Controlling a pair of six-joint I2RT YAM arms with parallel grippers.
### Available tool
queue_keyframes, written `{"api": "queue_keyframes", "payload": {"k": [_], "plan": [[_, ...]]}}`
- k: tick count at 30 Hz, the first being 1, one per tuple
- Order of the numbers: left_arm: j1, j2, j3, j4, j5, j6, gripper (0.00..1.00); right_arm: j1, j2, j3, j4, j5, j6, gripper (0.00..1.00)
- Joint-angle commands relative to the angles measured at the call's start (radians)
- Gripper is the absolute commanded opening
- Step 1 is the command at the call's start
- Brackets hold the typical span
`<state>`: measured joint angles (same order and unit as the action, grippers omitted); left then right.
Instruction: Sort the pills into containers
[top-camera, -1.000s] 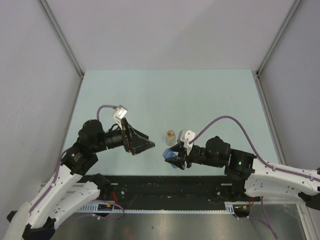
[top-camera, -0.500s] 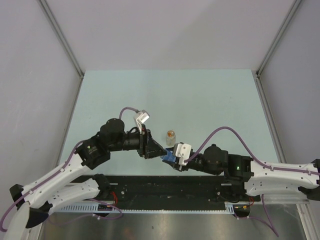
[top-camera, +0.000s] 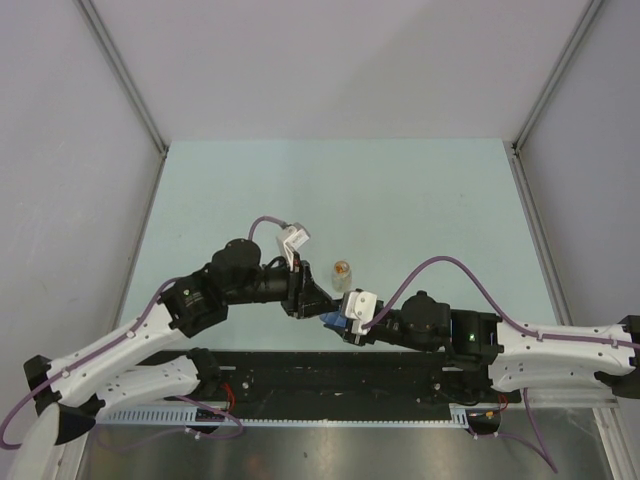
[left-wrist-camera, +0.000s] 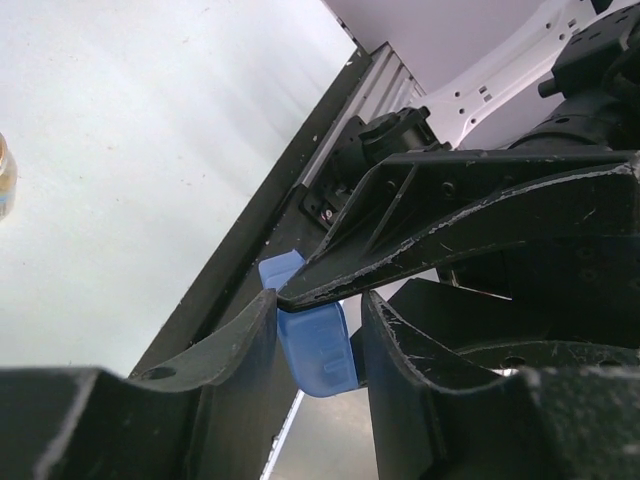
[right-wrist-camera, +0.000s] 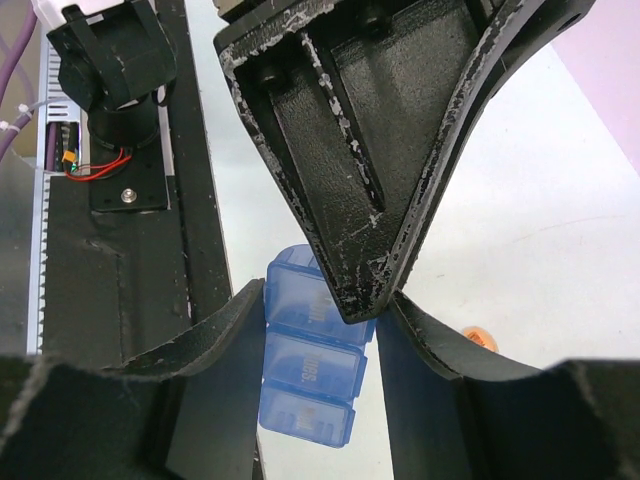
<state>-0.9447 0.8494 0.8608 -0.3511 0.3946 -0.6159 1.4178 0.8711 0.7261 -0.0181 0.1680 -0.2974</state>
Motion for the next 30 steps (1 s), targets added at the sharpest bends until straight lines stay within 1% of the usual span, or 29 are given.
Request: {"api": "queue_keyframes", "payload": {"k": [1, 2, 4, 5, 8, 9, 10, 11, 12, 14, 16, 18, 19, 20, 22, 23, 24, 25, 27, 28, 29, 30], "plan": [[-0.039, 0.014, 0.043, 0.009, 0.004, 0.011, 0.4, 0.003, -0.021, 0.042, 0.067, 0.024, -0.019, 0.0], [-0.042, 0.017, 0.043, 0.001, 0.001, 0.012, 0.36, 0.004, -0.024, 0.042, 0.063, 0.025, -0.019, 0.0], [-0.043, 0.023, 0.047, -0.008, -0.008, 0.018, 0.35, 0.003, -0.03, 0.042, 0.058, 0.027, -0.016, 0.0], [-0.046, 0.023, 0.047, -0.015, -0.008, 0.019, 0.3, 0.001, -0.032, 0.042, 0.053, 0.03, -0.016, 0.0], [-0.049, 0.027, 0.052, -0.022, -0.007, 0.027, 0.25, 0.003, -0.038, 0.044, 0.046, 0.039, -0.016, 0.0], [-0.051, 0.027, 0.053, -0.02, -0.005, 0.027, 0.25, 0.003, -0.037, 0.044, 0.043, 0.042, -0.016, 0.0], [-0.052, 0.024, 0.053, -0.02, -0.003, 0.028, 0.26, 0.003, -0.037, 0.042, 0.043, 0.045, -0.016, 0.0], [-0.055, 0.022, 0.055, -0.023, -0.002, 0.03, 0.39, 0.003, -0.037, 0.042, 0.04, 0.051, -0.014, 0.0], [-0.055, 0.02, 0.055, -0.022, -0.002, 0.028, 0.48, 0.003, -0.037, 0.042, 0.04, 0.053, -0.016, 0.0], [-0.06, 0.017, 0.057, -0.023, 0.007, 0.03, 0.55, 0.003, -0.034, 0.042, 0.038, 0.06, -0.016, 0.0], [-0.063, 0.017, 0.058, -0.022, 0.01, 0.031, 0.58, 0.003, -0.034, 0.041, 0.041, 0.064, -0.019, 0.0], [-0.069, 0.017, 0.06, -0.023, 0.016, 0.033, 0.58, 0.003, -0.034, 0.042, 0.044, 0.067, -0.019, 0.0], [-0.072, 0.02, 0.058, -0.023, 0.018, 0.034, 0.56, 0.003, -0.034, 0.042, 0.044, 0.068, -0.019, 0.0], [-0.074, 0.023, 0.058, -0.025, 0.018, 0.035, 0.51, 0.001, -0.035, 0.042, 0.047, 0.068, -0.017, 0.0], [-0.078, 0.03, 0.052, -0.025, 0.016, 0.038, 0.45, 0.003, -0.038, 0.042, 0.046, 0.065, -0.017, 0.0], [-0.08, 0.037, 0.05, -0.025, 0.016, 0.036, 0.37, 0.003, -0.041, 0.042, 0.047, 0.064, -0.016, 0.0], [-0.08, 0.039, 0.05, -0.026, 0.015, 0.033, 0.32, 0.003, -0.043, 0.042, 0.046, 0.064, -0.014, 0.0], [-0.083, 0.043, 0.05, -0.026, 0.012, 0.033, 0.21, 0.003, -0.043, 0.041, 0.043, 0.064, -0.014, 0.0], [-0.085, 0.048, 0.052, -0.026, 0.01, 0.034, 0.11, 0.003, -0.047, 0.042, 0.038, 0.064, -0.013, 0.0], [-0.085, 0.05, 0.053, -0.026, 0.004, 0.033, 0.01, 0.003, -0.049, 0.044, 0.034, 0.062, -0.013, 0.0], [-0.085, 0.05, 0.055, -0.028, 0.004, 0.033, 0.0, 0.003, -0.05, 0.042, 0.03, 0.062, -0.011, 0.01], [-0.085, 0.05, 0.053, -0.028, 0.003, 0.031, 0.0, 0.003, -0.053, 0.044, 0.03, 0.061, -0.011, 0.06]]}}
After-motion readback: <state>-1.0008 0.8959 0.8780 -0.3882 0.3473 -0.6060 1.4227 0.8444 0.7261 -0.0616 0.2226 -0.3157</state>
